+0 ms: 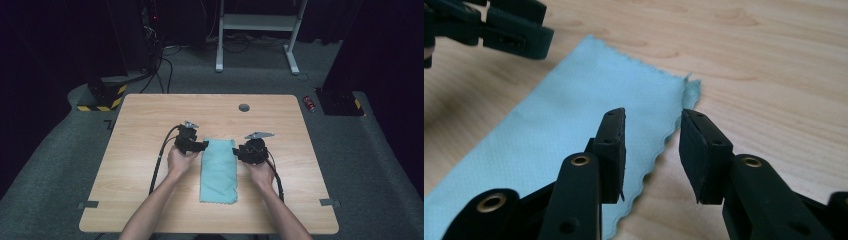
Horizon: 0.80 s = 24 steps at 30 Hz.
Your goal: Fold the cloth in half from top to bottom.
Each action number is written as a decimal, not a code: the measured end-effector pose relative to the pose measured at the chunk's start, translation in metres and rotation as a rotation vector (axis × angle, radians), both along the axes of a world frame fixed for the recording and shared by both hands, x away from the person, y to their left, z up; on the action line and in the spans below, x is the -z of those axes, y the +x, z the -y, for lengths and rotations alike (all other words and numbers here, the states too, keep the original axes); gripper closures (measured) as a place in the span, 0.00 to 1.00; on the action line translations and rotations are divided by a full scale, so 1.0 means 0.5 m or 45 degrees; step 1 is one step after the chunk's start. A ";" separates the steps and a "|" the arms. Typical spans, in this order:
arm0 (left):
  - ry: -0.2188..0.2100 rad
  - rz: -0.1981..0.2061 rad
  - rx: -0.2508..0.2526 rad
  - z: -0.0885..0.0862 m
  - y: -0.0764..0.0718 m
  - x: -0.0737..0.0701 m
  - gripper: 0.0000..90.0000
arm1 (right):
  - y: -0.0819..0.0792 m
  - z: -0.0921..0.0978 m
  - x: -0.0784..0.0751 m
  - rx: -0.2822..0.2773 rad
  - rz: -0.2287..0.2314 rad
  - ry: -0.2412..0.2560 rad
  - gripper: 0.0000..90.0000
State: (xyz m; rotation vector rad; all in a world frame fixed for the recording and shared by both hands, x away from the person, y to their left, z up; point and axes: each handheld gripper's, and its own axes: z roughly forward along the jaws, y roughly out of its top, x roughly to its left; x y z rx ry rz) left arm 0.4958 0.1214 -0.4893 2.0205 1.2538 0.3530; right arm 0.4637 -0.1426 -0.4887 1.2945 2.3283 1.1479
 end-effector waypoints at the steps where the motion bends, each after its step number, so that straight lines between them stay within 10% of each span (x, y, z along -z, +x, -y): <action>1: -0.009 0.005 -0.012 0.000 0.004 0.001 0.44 | 0.006 0.001 0.000 0.002 -0.011 0.002 0.69; 24: -0.002 -0.029 -0.048 0.017 0.047 0.042 0.46 | 0.090 -0.026 0.030 0.120 -0.068 0.025 0.63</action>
